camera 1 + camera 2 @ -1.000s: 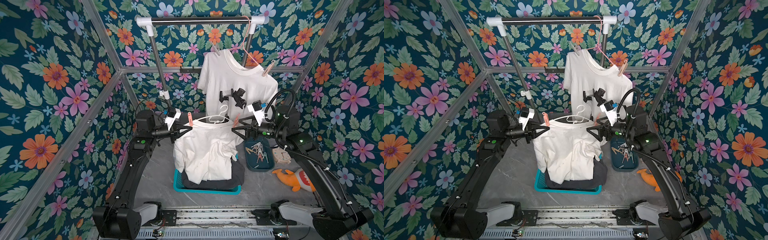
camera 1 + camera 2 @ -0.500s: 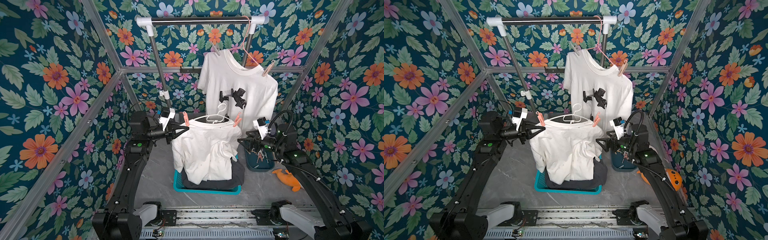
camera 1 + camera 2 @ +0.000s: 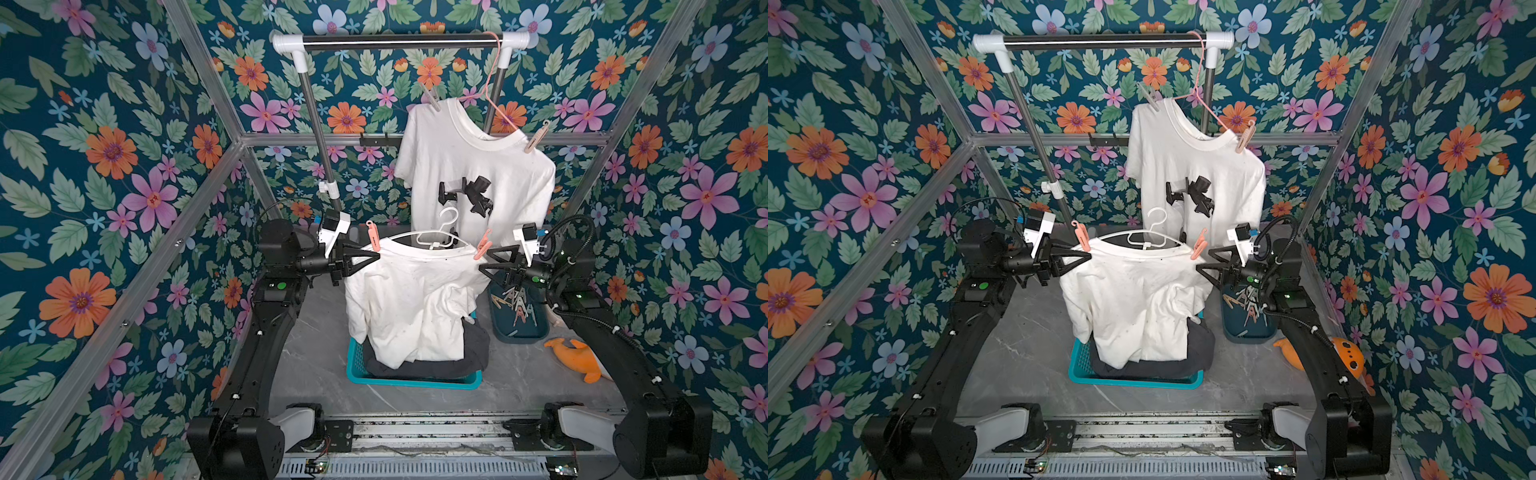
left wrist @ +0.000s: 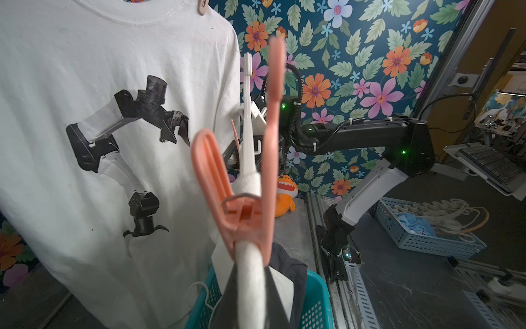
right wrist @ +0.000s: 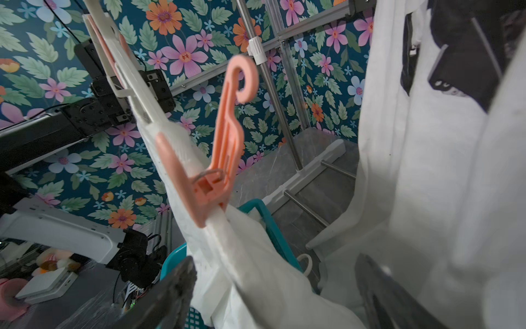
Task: Use clothespins to secure the t-shirt on both sides of the hanger
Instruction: Hang the hanger on the clothesline.
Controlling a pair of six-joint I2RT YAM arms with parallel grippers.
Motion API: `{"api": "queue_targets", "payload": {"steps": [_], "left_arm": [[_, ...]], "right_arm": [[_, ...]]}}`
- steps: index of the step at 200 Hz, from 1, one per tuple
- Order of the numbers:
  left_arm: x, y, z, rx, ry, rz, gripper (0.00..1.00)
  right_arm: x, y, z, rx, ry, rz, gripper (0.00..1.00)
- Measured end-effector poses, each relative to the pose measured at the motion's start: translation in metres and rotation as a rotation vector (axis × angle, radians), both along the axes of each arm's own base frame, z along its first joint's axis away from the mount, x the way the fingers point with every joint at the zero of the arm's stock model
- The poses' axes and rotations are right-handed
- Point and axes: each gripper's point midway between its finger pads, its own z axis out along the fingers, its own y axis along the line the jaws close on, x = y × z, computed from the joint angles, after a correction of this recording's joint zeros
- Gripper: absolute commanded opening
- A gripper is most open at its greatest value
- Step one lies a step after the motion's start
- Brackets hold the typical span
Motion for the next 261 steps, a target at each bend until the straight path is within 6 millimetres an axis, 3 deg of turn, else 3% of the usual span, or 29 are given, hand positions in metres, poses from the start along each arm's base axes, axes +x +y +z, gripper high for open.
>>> {"api": "queue_targets", "payload": {"steps": [49,171,252,261], "left_arm": [[0.004,-0.001,0.0,-0.001,0.027,-0.009,0.0],[0.004,-0.002,0.005,-0.005,0.024,-0.022,0.0],[0.011,-0.001,0.004,-0.011,0.043,0.017,0.0],[0.012,-0.001,0.003,-0.011,0.044,0.021,0.05]], "right_arm": [[-0.006,0.007,0.012,0.046,-0.007,0.105,0.7],[-0.017,0.018,0.001,0.076,0.057,0.169,0.32],[-0.022,0.02,0.004,0.072,0.039,0.194,0.03],[-0.024,0.02,0.005,0.072,0.036,0.195,0.02]]}}
